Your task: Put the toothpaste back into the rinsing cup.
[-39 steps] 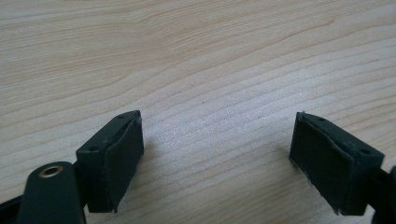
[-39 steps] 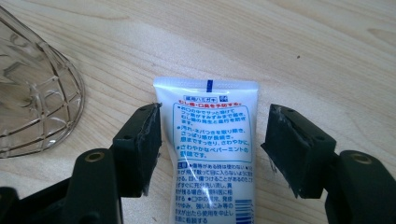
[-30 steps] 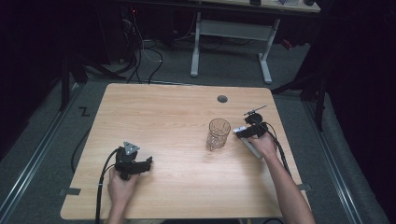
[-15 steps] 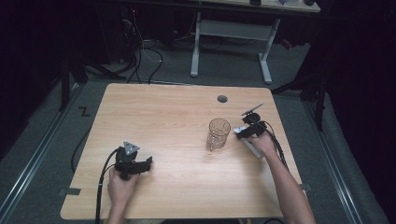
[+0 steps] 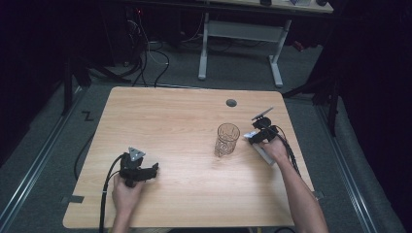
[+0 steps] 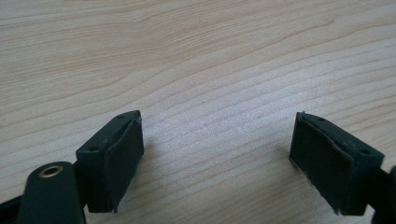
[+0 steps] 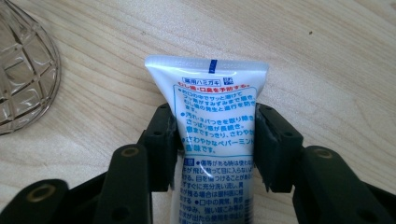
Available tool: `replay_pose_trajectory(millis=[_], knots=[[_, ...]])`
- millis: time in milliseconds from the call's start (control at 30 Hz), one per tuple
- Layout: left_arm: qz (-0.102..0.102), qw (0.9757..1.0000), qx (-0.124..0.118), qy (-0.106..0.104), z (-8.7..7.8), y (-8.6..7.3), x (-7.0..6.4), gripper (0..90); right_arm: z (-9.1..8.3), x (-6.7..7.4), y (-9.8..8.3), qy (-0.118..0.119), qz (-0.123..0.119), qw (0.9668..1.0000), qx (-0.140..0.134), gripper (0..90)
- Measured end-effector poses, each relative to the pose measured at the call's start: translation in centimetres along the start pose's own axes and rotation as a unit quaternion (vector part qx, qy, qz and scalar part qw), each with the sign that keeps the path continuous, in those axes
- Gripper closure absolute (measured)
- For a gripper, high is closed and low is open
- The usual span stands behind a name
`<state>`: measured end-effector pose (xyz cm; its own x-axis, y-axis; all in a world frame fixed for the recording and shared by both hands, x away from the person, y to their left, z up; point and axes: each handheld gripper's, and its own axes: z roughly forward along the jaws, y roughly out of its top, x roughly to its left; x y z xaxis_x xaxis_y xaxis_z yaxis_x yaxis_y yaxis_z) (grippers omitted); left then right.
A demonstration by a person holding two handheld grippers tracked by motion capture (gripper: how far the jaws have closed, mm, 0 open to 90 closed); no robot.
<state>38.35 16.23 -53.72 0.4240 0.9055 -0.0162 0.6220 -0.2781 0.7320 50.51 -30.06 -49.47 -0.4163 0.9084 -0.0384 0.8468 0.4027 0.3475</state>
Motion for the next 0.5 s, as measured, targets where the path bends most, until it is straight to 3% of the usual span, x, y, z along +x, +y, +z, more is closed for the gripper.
replay_pose_trajectory(millis=[500], knots=[[0.000,1.0000,0.000,0.000,0.00,0.00,0.01,17.6,-0.74,-0.19,-0.49,0.014,-0.007,0.9998,-0.010,67.4]])
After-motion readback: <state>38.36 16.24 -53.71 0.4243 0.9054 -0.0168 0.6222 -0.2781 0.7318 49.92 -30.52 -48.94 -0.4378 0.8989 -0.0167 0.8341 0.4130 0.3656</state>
